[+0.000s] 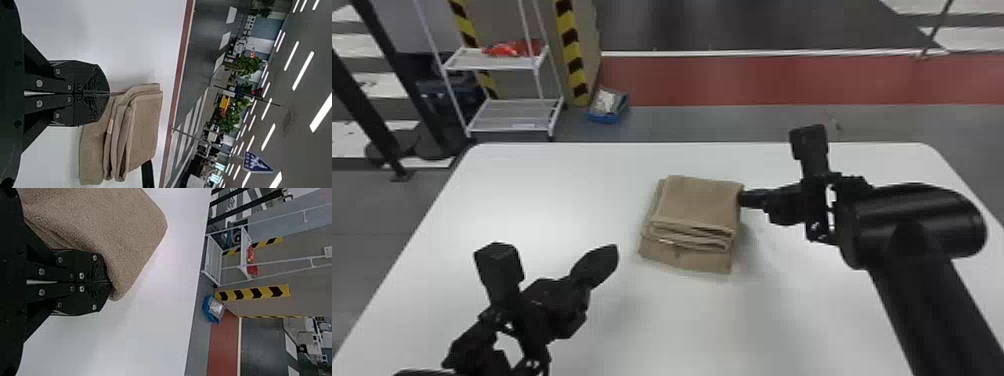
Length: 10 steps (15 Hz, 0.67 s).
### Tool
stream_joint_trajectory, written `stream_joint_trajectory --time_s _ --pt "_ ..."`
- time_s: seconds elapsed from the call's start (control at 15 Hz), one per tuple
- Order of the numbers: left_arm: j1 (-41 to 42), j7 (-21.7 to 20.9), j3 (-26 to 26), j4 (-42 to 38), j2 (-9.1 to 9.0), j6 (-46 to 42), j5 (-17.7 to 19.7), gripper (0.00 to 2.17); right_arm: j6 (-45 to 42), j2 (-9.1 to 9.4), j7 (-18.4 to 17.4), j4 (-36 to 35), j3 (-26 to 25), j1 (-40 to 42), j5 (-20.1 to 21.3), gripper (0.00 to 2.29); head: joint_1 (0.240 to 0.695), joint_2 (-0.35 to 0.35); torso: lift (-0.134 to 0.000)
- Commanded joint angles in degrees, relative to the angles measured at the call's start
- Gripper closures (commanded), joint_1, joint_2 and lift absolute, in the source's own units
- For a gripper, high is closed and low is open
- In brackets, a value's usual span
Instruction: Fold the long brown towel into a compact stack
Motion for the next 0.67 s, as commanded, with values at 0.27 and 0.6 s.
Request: stream_joint_trajectory --time_s 0.27,0.6 --pt "0.33 -0.09 0.20 -0.07 0.00 -1.46 0.06 1.42 -4.30 2.81 0.15 11.54 1.01 -7.30 -0.02 2.24 0.695 0.052 -0.125" --pt "1.83 -0.79 0.46 -1.74 0.09 -1.46 0.58 1.42 -8.52 3.33 1.99 14.35 1.54 -7.92 -0.19 2.23 0.695 0.084 -0.125"
